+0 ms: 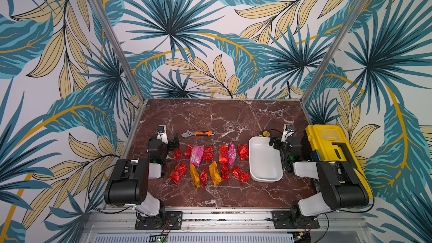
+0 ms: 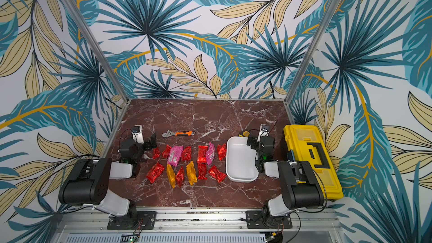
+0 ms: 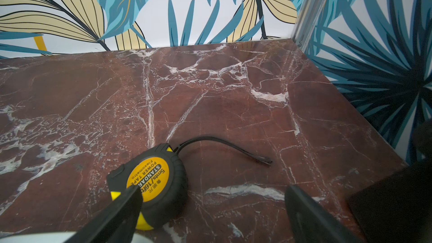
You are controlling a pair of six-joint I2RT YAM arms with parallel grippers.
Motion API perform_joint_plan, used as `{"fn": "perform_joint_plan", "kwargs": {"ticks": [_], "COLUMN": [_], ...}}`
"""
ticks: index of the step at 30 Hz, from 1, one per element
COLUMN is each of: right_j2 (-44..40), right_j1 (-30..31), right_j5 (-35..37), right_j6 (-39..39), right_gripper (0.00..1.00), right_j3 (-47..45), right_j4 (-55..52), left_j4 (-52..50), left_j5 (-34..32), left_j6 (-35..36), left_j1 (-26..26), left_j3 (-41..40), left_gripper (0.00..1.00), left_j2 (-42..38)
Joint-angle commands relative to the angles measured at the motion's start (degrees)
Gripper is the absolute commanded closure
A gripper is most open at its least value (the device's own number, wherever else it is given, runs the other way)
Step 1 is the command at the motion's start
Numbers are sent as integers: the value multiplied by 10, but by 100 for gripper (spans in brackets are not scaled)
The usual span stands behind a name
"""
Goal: Take the tea bags out of the storage box
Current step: Reset both arms
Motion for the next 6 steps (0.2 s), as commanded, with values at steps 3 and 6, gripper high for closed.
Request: {"fn": "perform_joint_plan", "kwargs": {"ticks": [3,6], "right_j2": [-5,-6], "right_j1": [-2,-2], "right_j5": [-4,-4], "right_j6": [5,5], "right_gripper": [1,1], "right_j3": [-2,-2], "right_j4": [13,14], "left_j4": [2,8], "left_j5": [4,4], "left_j6": [8,8], "left_j1": [-2,-2], "left_j3": [19,15], "left_gripper": [0,0], "left_j2": [4,2]}}
